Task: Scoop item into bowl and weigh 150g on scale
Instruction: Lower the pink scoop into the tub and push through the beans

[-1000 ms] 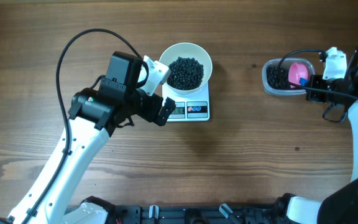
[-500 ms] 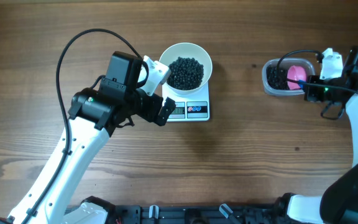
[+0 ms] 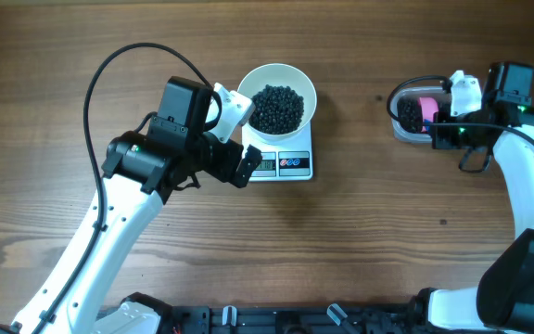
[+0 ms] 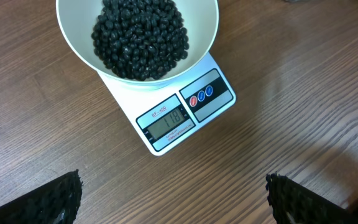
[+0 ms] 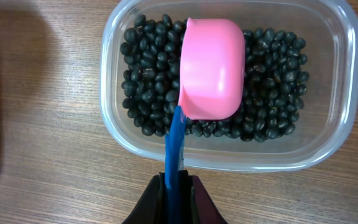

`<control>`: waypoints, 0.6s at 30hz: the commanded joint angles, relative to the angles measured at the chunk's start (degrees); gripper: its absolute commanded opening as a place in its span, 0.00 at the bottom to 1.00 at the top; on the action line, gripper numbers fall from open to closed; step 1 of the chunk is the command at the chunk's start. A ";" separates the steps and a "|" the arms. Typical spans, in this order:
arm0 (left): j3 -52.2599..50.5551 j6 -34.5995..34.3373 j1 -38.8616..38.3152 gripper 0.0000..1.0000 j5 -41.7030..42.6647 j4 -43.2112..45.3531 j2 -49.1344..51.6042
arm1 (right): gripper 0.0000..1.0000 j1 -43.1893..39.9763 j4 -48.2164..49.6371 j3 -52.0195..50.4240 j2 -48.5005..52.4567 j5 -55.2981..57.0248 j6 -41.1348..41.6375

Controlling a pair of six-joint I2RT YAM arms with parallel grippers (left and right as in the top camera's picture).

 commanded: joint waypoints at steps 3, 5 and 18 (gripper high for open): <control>0.92 0.92 -0.26 1.00 0.92 0.11 -0.22 | 0.04 0.55 -2.10 0.15 0.72 -0.57 -0.63; 0.92 0.92 -0.26 1.00 0.90 0.11 -0.22 | 0.04 0.55 -2.25 0.15 0.04 -0.55 -0.59; 0.92 0.92 -0.26 1.00 0.92 0.11 -0.22 | 0.04 0.55 -2.47 0.15 -2.97 -7.91 -0.72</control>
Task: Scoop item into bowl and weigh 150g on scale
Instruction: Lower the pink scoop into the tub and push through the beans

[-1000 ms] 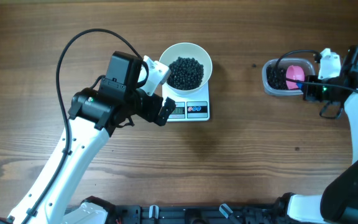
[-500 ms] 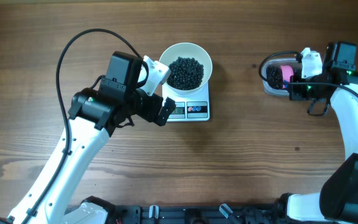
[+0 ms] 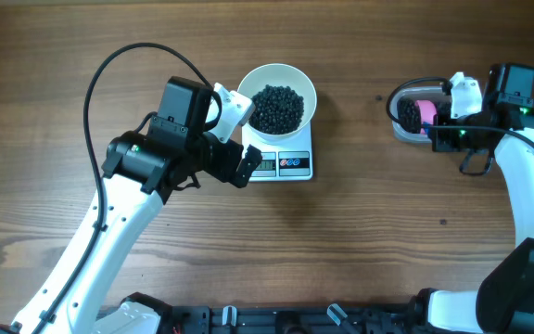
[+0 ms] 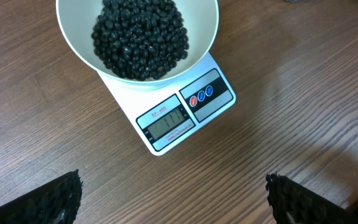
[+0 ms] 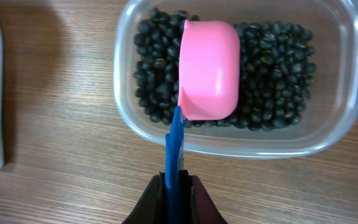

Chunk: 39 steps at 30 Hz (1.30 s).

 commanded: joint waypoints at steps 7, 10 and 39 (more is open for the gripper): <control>0.92 0.92 -0.26 1.00 0.92 0.11 -0.22 | 0.04 0.50 -0.68 0.15 -1.16 -6.69 -0.70; 0.92 0.92 -0.26 1.00 0.90 0.11 -0.20 | 0.04 0.50 -0.87 0.15 -1.16 -7.10 -0.59; 0.92 0.92 -0.26 1.00 0.92 0.11 -0.22 | 0.04 -2.62 -1.92 0.15 -1.16 -13.29 -0.09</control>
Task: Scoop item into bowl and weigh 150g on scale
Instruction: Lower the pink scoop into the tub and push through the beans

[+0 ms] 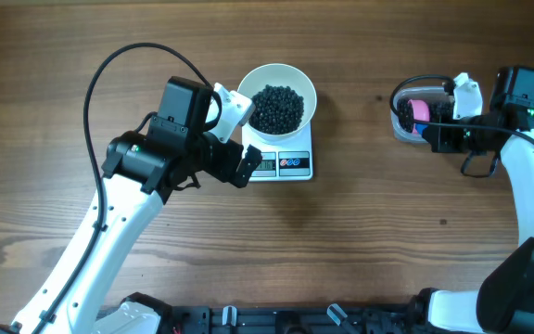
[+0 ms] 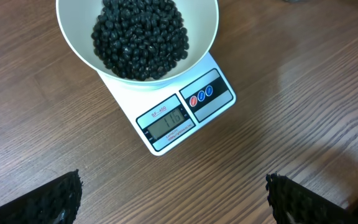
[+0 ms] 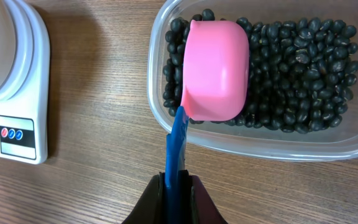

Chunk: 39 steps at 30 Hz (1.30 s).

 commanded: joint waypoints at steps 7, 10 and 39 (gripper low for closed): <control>0.92 0.92 -0.26 1.00 0.87 0.11 -0.22 | 0.04 -3.58 -0.55 0.15 -1.16 -9.29 -0.83; 0.92 0.92 -0.26 1.00 0.87 0.11 -0.22 | 0.04 -3.80 -0.52 0.15 -1.16 -12.22 -0.79; 0.92 0.92 -0.26 1.00 0.90 0.11 -0.20 | 0.04 -4.87 -0.28 0.15 -1.01 -10.82 0.94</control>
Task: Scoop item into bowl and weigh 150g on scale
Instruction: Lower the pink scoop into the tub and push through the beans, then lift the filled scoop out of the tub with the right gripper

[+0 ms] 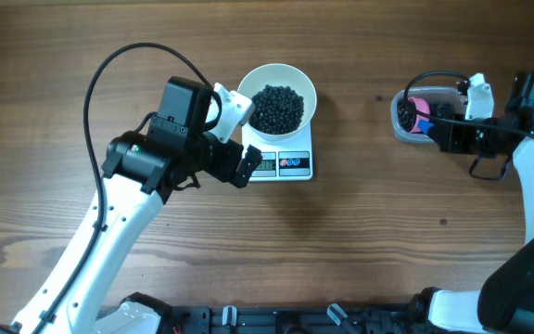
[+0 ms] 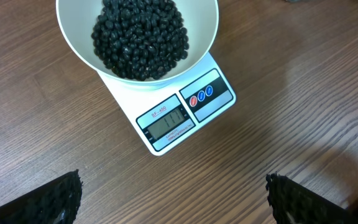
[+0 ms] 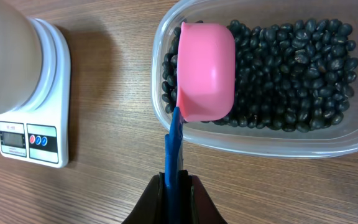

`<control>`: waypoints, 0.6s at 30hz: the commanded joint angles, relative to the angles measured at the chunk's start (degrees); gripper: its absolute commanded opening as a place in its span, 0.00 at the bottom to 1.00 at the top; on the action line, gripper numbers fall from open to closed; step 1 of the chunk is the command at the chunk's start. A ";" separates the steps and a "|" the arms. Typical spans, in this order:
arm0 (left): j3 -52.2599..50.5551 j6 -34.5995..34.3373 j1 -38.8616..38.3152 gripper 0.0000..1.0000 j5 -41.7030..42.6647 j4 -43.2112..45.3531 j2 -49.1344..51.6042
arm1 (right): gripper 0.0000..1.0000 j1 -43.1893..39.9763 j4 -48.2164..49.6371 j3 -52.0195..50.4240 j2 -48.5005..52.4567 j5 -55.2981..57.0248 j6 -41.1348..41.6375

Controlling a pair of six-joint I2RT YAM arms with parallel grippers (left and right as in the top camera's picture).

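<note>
A white bowl (image 1: 278, 83) of black beans (image 2: 140, 37) stands on the white scale (image 1: 283, 164); its display (image 2: 166, 121) reads about 111. My left gripper (image 2: 173, 199) hangs open over bare wood in front of the scale, nothing between its fingers. At the right, a clear plastic tub (image 3: 263, 124) holds more black beans (image 3: 291, 74). My right gripper (image 3: 174, 185) is shut on the blue handle (image 3: 174, 146) of a scoop whose pink cup (image 3: 206, 70) lies, bottom up, over the tub's left part. In the overhead view the pink cup (image 1: 419, 111) shows in the tub (image 1: 406, 116).
The wooden table (image 1: 360, 232) carries only the scale and the tub. A black cable (image 1: 119, 70) loops above my left arm. A small dark speck (image 1: 379, 97) lies on the wood between scale and tub.
My right gripper has drawn back to the right with the scoop; the scale shows more fully in its view. The display went from about 115 to about 111. The left arm is still.
The scoop's pink cup lay over the beans in the middle of the tub, my right gripper shut on its handle. At each later moment the wrist sat farther right and the cup nearer the tub's left end. The display flickered between about 111 and 118; the left gripper stayed open.
</note>
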 commanded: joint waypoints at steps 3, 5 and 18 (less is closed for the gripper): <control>0.92 0.92 -0.26 1.00 0.90 0.11 -0.22 | 0.04 -2.60 -0.20 0.15 -0.98 -5.09 1.46; 0.92 0.92 -0.26 1.00 0.92 0.11 -0.22 | 0.04 -4.11 -0.13 0.15 -0.98 -5.31 2.97; 0.92 0.92 -0.26 1.00 0.92 0.11 -0.22 | 0.04 -9.81 -0.15 0.15 -1.01 -18.10 8.68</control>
